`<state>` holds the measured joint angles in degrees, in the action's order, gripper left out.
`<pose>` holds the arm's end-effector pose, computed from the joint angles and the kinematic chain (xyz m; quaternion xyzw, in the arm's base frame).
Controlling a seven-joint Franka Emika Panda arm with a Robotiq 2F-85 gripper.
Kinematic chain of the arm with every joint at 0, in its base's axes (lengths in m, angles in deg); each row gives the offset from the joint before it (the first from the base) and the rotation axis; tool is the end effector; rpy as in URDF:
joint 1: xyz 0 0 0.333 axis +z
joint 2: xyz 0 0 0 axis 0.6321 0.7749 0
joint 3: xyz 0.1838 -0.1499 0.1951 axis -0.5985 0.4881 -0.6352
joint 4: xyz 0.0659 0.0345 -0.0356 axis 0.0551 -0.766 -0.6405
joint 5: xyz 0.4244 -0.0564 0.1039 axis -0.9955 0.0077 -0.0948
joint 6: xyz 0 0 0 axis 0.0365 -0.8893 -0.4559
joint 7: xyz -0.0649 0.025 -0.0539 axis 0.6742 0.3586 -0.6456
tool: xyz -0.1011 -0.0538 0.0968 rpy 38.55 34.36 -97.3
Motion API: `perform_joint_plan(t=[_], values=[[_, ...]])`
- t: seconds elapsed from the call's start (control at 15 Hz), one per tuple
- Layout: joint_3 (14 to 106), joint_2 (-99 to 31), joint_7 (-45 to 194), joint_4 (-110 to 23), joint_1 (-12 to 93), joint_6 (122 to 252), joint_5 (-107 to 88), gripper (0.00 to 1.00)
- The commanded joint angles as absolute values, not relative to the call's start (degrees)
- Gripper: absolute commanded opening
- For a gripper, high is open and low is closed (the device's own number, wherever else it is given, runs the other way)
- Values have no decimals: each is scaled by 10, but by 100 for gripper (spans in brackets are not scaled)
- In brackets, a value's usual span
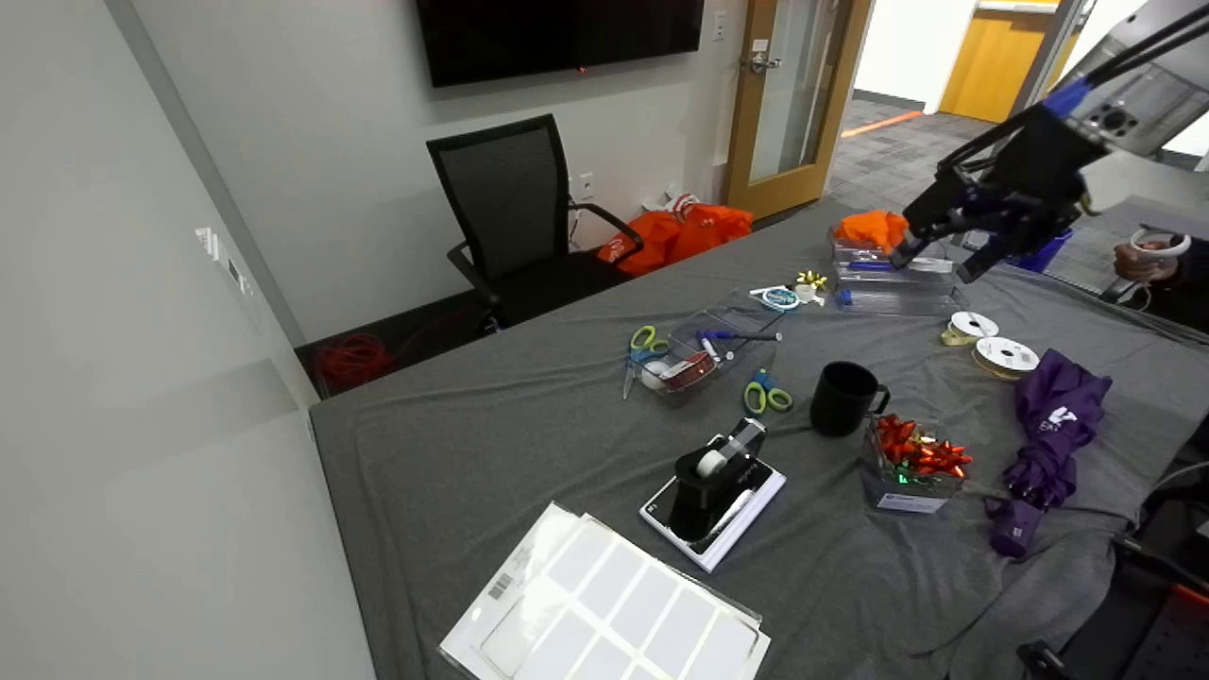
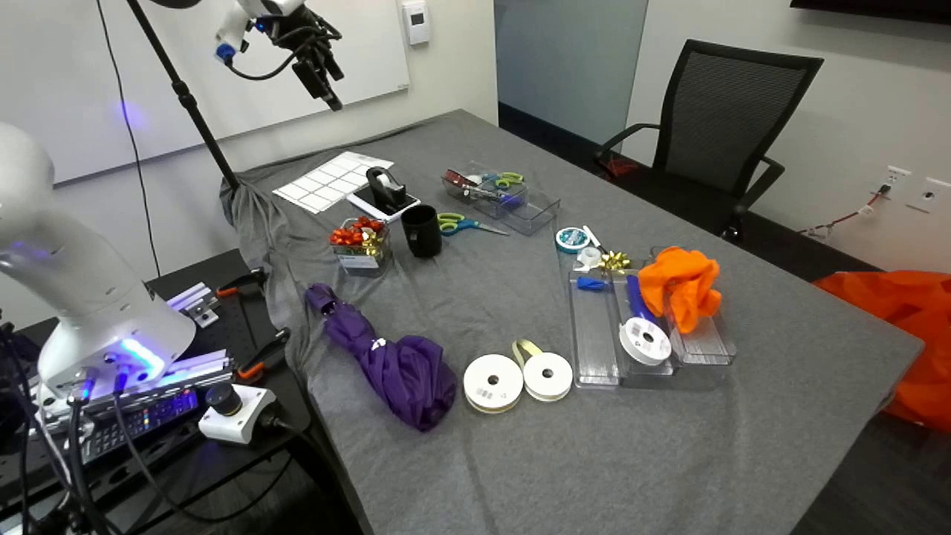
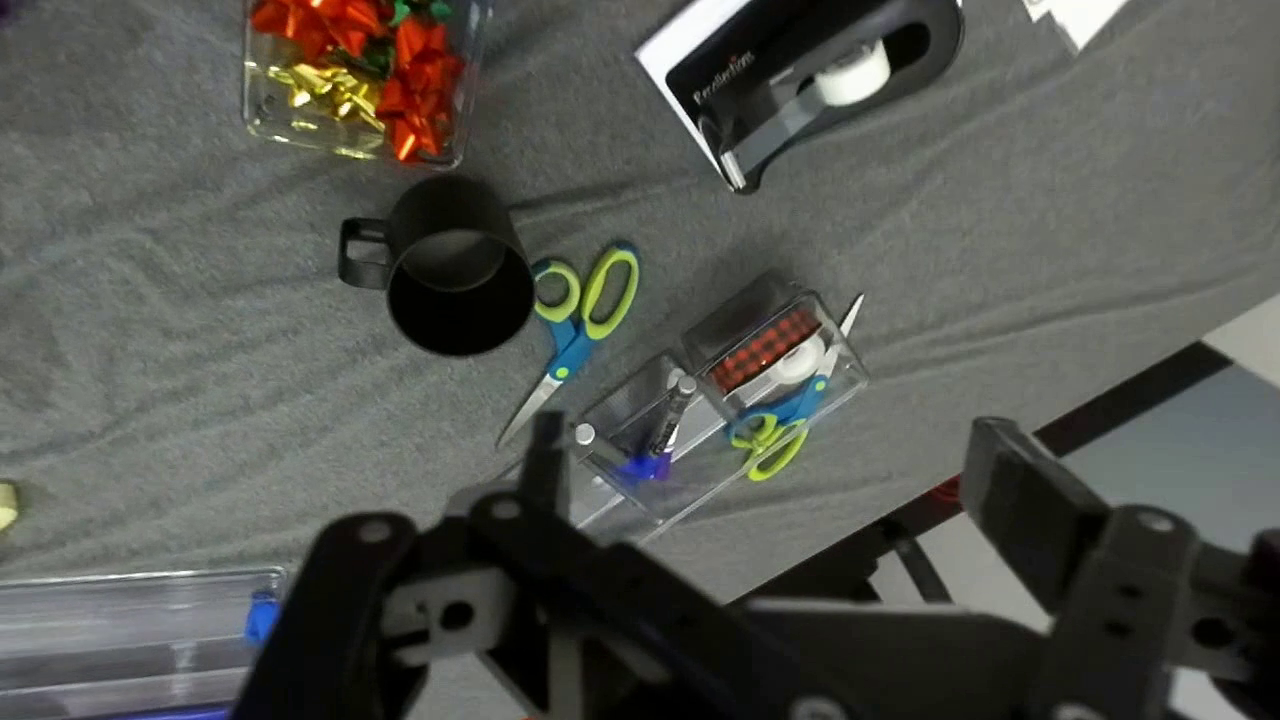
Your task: Move the CD holder to the clear object in the right
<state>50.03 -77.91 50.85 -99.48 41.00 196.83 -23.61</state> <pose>0.4821 0.0660 0.3888 -0.9494 0.2362 -0.1786 0.1050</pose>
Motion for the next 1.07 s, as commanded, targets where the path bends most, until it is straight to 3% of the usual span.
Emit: perform_joint_plan(t=[0.0,0.67,1.0], values=[[468,-673,406,-926,372,2015,-244,100],[479,-507,10,-834,372,2119,-112,100],[479,-496,-76,-835,370,2130,-48,100]])
